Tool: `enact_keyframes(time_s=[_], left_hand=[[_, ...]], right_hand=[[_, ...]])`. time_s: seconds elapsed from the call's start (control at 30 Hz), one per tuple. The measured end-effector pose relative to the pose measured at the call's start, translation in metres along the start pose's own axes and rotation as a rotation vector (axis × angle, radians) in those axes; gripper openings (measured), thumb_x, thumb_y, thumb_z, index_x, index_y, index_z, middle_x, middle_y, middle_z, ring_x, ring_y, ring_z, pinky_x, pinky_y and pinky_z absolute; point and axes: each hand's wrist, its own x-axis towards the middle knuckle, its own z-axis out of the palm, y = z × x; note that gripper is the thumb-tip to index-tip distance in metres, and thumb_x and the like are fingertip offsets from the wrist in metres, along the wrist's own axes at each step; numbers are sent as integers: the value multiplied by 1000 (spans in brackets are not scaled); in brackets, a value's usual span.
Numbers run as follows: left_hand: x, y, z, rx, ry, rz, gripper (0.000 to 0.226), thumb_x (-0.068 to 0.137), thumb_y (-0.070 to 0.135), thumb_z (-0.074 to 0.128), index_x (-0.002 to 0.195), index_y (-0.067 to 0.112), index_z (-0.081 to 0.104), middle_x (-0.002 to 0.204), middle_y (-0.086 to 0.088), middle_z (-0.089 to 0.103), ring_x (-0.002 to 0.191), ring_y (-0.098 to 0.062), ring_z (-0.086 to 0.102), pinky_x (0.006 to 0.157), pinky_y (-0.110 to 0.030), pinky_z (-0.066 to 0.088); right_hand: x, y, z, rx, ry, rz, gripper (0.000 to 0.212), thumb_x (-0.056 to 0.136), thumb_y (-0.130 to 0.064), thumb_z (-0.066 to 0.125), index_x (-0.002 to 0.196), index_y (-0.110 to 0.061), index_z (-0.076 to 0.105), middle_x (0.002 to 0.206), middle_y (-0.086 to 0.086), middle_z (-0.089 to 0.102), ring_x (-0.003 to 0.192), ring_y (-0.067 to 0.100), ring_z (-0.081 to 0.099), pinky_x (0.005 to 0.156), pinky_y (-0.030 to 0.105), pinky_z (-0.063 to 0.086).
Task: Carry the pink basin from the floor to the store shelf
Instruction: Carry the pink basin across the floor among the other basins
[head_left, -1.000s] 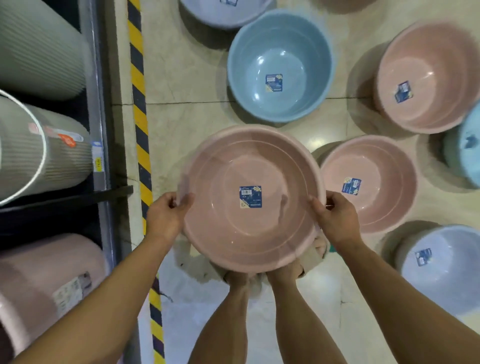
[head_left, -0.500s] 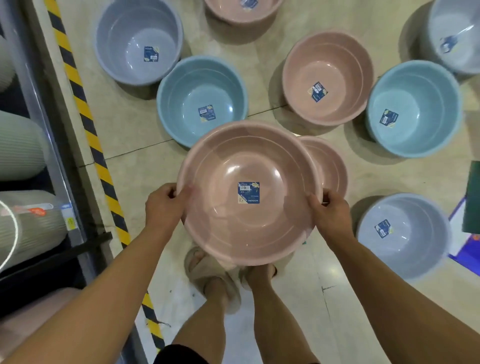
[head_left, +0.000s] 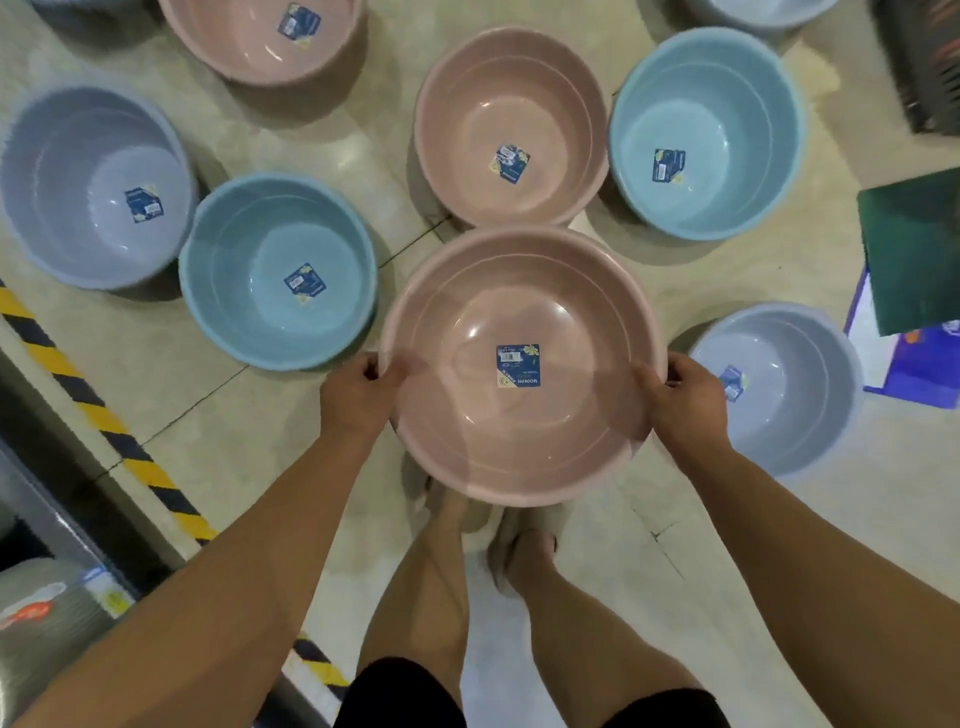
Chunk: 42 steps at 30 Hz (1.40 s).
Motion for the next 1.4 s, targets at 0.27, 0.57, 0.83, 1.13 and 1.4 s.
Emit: enact_keyframes(time_s=[0.27,0.57,0.83,1.13,1.4], left_hand=[[41,10,67,126,-65,61,28,95,39,69,73,22,66,67,8,62,62,-10,56,53,-13,44],[91,-27,137,179,6,46,28,92,40,71,94,13,81,81,-3,73,83,-28,69,81,-39,57],[113,-41,159,268,96,-11,31,92,41,72,81,13,76,84,-8,65,75,-25,60,60,-21,40],[120,-45,161,140,19,2,20,95,36,69,95,16,71,89,-4,71,83,-24,66,69,-28,51],[79,-26,94,-51,92,-71,26,90,43,73,90,17,73,82,-1,72,78,-21,67,73,-34,55]], right_hand=[[44,50,11,37,69,73,23,92,-30,61,97,-11,74,86,12,72,85,33,67,77,43,57],[104,129,61,91,30,112,18,93,-31,59,81,-20,66,67,-3,58,52,0,52,50,15,37],[130,145,84,66,-26,19,28,97,-26,60,84,-4,71,74,24,64,53,10,46,44,12,34],[139,140,86,61,-88,140,30,93,-32,66,116,-13,66,90,-2,66,79,18,63,64,28,49],[96,57,49,-22,-112,-5,22,94,-35,67,82,-19,58,72,-4,59,63,11,55,53,23,38]])
